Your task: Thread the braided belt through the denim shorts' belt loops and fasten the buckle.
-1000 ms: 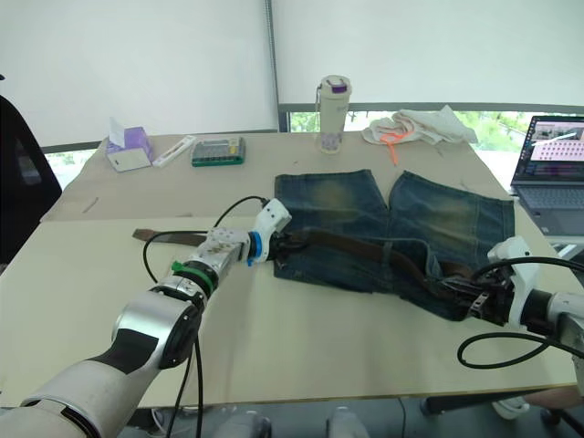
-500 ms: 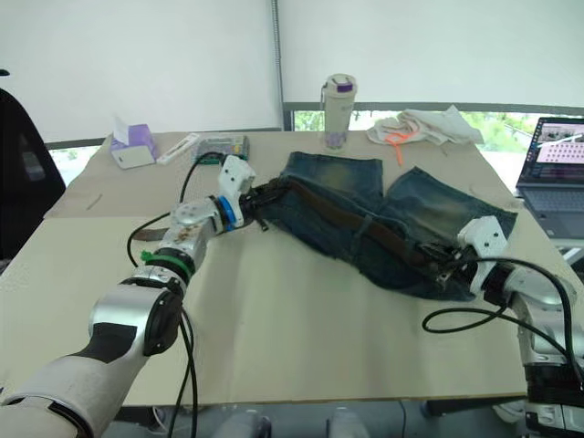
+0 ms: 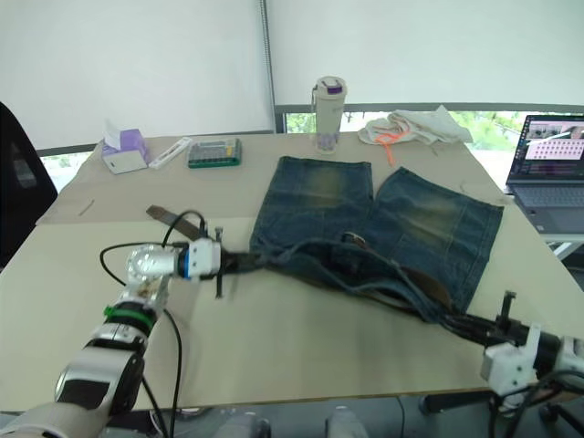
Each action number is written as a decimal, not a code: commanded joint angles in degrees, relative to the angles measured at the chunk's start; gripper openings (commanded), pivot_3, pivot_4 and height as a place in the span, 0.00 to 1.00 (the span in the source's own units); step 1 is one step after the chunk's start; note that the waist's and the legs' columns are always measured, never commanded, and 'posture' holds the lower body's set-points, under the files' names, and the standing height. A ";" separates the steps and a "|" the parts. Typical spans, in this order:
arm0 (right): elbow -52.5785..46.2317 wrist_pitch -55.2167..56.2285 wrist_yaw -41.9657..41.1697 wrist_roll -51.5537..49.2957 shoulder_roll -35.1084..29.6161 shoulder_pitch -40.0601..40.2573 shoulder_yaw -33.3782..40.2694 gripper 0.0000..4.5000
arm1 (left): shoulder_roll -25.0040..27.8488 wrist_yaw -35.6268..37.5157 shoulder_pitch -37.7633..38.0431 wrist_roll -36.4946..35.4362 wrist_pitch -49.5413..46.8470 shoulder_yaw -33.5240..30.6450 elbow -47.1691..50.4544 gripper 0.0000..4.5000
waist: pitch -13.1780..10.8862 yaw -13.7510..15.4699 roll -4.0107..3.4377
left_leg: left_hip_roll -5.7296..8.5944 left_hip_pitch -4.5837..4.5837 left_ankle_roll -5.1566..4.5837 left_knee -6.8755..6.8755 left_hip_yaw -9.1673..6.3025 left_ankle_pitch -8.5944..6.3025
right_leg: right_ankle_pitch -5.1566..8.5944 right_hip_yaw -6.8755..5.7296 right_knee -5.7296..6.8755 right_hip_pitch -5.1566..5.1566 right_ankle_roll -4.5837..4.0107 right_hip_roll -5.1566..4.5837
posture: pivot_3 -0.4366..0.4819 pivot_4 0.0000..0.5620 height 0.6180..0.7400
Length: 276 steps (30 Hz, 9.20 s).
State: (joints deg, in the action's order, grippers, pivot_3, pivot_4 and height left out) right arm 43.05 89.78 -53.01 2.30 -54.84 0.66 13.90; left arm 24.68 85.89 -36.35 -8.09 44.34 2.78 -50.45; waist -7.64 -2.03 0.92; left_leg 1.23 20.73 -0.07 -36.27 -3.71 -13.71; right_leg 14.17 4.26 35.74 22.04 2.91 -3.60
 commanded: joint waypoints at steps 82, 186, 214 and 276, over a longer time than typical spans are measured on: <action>-33.07 -94.77 -25.70 -29.15 -7.89 -6.51 -6.76 1.00 | 6.34 -14.39 21.06 -13.78 -52.03 3.44 47.97 1.00 | -0.05 0.93 -0.52 | 0.12 -0.51 -0.87 -0.48 -0.71 -0.73 | 0.31 -0.33 -0.66 -1.19 0.14 -0.73 | 0.48 0.27 1.00; -67.90 -148.80 39.21 -68.84 29.00 -24.37 2.38 1.00 | -2.85 -80.42 -0.55 34.66 -12.15 16.51 33.26 0.01 | -0.17 2.69 0.12 | 0.64 0.52 0.05 -0.32 -0.89 -0.29 | -0.05 -0.34 -0.53 0.11 0.43 -0.85 | 0.48 0.27 1.00; -60.41 -145.66 66.03 -99.22 24.41 -23.45 4.00 0.00 | 0.77 -83.69 -3.77 43.89 3.36 20.83 24.74 0.24 | -0.16 1.70 0.10 | 0.65 0.55 -0.31 -0.31 -0.81 -0.24 | -0.04 -0.37 -0.37 0.12 0.47 -0.81 | 0.48 0.27 1.00; -67.93 -135.80 51.40 -77.96 34.53 -19.80 -5.11 0.00 | -13.35 -75.16 9.21 -81.61 -98.08 -10.86 52.79 0.01 | -0.09 1.18 -0.06 | 0.71 0.44 -0.34 -0.33 -0.88 -0.25 | 0.07 -0.38 -0.27 0.16 0.38 -0.76 | 0.48 0.27 1.00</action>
State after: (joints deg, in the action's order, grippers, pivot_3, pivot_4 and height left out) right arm -23.05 -46.24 -1.00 -75.57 -19.61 -19.36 7.84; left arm 11.58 9.97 -26.59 -89.38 -53.27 -7.47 0.98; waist -7.73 -0.85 0.86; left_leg 1.93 21.17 -0.41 -36.60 -4.58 -13.96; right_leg 14.24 3.88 35.47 22.20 3.29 -4.36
